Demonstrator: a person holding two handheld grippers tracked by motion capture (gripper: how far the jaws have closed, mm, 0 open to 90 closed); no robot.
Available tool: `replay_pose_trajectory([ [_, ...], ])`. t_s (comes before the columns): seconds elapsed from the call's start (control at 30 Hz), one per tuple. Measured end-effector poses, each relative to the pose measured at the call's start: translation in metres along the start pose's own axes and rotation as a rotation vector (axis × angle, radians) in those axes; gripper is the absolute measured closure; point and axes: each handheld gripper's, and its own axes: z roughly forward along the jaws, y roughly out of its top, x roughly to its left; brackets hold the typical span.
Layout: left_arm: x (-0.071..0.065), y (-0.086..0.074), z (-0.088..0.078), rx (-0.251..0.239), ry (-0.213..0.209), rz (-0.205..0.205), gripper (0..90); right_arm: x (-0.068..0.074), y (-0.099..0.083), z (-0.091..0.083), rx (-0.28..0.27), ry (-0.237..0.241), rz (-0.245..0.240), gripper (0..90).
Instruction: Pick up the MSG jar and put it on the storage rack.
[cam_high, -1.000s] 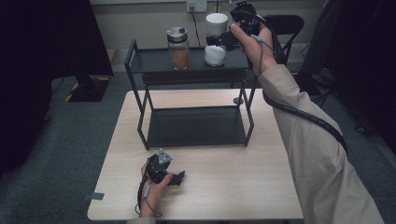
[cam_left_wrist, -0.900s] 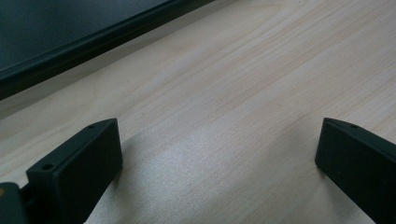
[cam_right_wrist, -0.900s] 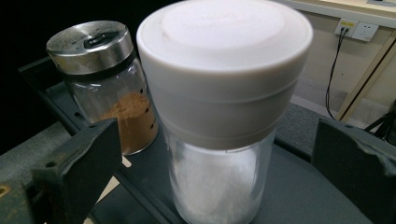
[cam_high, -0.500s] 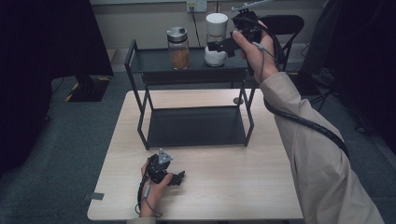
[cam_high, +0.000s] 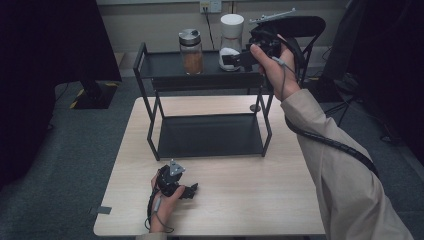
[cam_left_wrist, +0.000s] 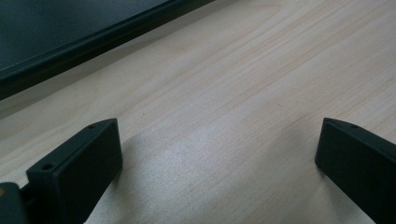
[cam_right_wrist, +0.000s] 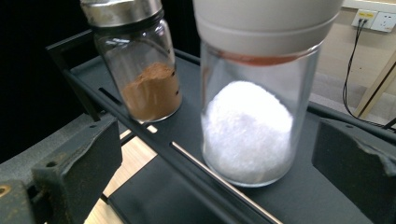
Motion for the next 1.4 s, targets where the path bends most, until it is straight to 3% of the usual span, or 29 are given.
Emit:
replay_pose_trajectory([
  [0.93,0.000,0.000,0.000,0.000,0.000,0.000,0.0,0.011,-0.039,-0.003,-0.008,0.064,0.005,0.9],
  [1.4,0.000,0.000,0.000,0.000,-0.001,-0.001,0.0,0.009,-0.064,-0.008,-0.021,0.085,0.019,0.9],
])
